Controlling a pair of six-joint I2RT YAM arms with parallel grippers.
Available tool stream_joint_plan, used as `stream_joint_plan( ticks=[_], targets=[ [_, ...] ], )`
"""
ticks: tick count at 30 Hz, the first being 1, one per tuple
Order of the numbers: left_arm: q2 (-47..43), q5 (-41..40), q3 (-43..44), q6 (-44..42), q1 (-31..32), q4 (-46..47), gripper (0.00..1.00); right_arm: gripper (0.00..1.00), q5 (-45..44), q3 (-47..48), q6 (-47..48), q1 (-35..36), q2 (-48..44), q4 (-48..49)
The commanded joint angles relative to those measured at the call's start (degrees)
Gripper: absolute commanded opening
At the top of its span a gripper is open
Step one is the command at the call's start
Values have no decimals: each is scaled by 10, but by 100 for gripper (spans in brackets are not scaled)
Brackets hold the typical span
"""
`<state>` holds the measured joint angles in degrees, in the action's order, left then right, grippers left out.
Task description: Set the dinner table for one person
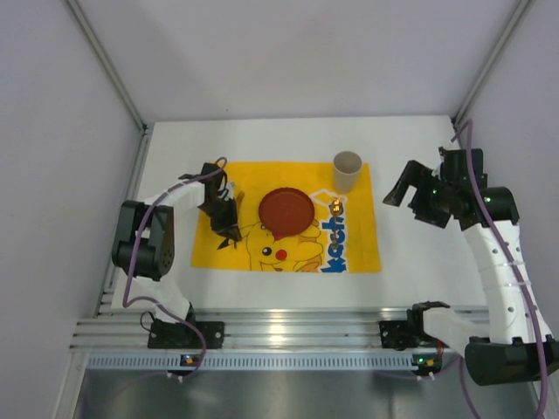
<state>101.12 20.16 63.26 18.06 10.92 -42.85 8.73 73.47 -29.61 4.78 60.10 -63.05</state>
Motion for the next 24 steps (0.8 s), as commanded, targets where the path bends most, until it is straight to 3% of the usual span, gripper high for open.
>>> stream_joint_plan(
  ticks=[1,4,5,6,14,17,18,19,22,24],
  targets=[
    [8,-1,28,-7,-6,8,18,100,-7,-7,6,8,-2,13],
    [7,1,39,-6,-6,-3,29,100,-13,-9,9,8,-7,10],
    [-2,1,40,-6,-6,-9,41,100,-14,-10,10,8,-8,9],
    [-8,2,40,-7,-6,-12,47,100,-16,-10,10,8,-9,8],
    [-64,-51,62,-23,-6,-70,55,100,-20,-20,12,7,-13,11],
    [-110,-68,78,-6,-6,-85,64,100,-17,-16,17,9,-12,15],
    [-124,-64,83,-1,-5,-83,77,100,-11,-11,21,10,-16,27],
    [-139,-63,84,12,-5,-83,82,100,14,-9,24,19,-18,35],
    [-209,-68,78,37,3,-72,89,100,88,8,43,54,-36,88],
    [-281,-95,71,50,16,-58,91,100,83,4,53,68,-72,127]
  ],
)
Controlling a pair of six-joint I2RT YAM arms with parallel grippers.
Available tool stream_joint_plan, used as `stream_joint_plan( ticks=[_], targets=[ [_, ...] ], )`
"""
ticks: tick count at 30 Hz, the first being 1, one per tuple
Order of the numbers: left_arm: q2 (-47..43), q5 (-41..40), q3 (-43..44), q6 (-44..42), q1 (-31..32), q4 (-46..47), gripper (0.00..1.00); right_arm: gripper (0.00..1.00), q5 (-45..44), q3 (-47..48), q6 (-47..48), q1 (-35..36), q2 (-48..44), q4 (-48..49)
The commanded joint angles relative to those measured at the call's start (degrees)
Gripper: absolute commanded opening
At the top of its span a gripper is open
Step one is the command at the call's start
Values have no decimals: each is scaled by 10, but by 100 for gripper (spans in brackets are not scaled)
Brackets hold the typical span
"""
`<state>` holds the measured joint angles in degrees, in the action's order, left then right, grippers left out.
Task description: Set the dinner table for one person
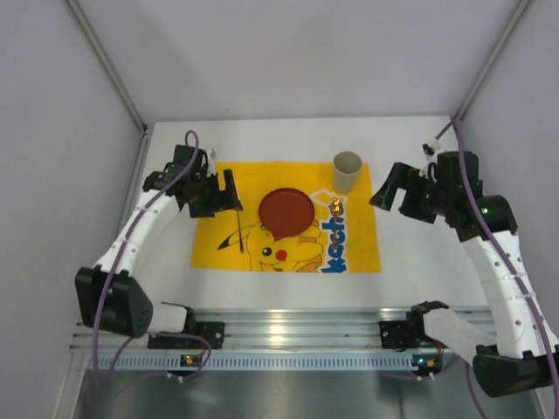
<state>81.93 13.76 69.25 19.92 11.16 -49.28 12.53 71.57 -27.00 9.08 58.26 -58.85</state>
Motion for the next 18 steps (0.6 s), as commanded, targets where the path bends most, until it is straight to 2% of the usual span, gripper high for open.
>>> stream_joint_plan(
  ticks=[1,3,4,6,7,8,9,10,11,13,14,15,18],
  targets=[
    [-115,-50,7,48,18,16,93,100,22,18,27,30,-70,97],
    [-195,-132,-15,71,35,53,94,100,-15,-16,26,29,-124,126],
    [-224,-179,-31,89,42,73,98,100,-56,-34,20,29,-146,134],
    [-317,-252,-109,91,67,157,98,100,-87,-94,2,30,-207,152],
    [-354,-274,-145,67,70,195,98,100,-95,-113,-2,30,-226,155],
    [-427,-278,-182,50,73,284,99,100,-92,-131,-2,29,-257,158],
    [-464,-284,-245,33,74,317,98,100,-88,-160,-2,29,-270,155],
    [-523,-289,-272,-16,74,347,99,100,-82,-171,-9,30,-287,150],
    [-544,-295,-305,-43,74,375,98,100,-81,-180,-13,30,-293,139],
    [-570,-332,-317,-84,74,370,99,100,-80,-203,-22,30,-303,131],
    [-571,-380,-306,-87,74,352,98,100,-81,-209,-25,31,-314,128],
    [-568,-393,-299,-89,74,316,99,100,-81,-219,-30,30,-318,130],
    [-552,-399,-282,-113,74,284,99,100,-78,-229,-38,31,-325,138]
  ],
)
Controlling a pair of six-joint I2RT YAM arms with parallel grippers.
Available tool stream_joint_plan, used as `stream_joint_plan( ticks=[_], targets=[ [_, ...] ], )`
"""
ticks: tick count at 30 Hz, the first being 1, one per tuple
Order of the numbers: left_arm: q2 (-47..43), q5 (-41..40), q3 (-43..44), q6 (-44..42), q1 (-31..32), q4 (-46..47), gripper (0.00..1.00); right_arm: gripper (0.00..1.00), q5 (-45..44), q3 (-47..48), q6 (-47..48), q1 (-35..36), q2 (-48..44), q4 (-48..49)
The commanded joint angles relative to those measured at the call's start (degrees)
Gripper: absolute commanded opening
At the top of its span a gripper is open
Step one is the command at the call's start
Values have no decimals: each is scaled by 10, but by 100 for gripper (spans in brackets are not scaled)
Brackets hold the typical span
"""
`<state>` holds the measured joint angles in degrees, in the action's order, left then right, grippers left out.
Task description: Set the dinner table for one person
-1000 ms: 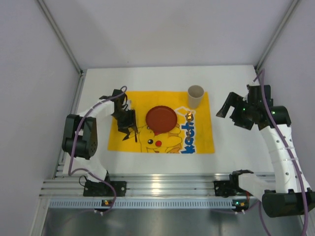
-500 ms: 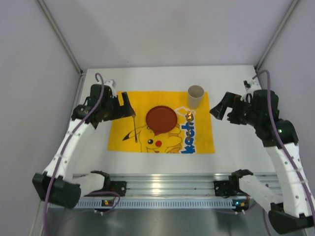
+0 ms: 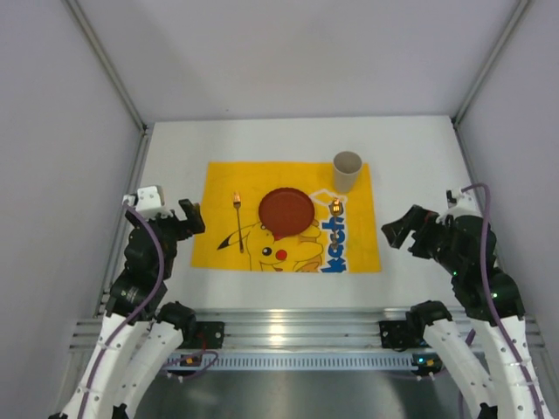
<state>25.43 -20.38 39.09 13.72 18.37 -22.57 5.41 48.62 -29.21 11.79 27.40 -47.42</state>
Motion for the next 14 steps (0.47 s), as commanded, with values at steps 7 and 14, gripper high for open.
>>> stream_joint_plan(
  ticks=[7,14],
  targets=[
    [4,-64,13,-48,2,20,98,100,5,3,-13,3,-4,21],
    [-7,-29,5,-77,2,22,98,100,-4,9,8,3,16,2]
  ],
)
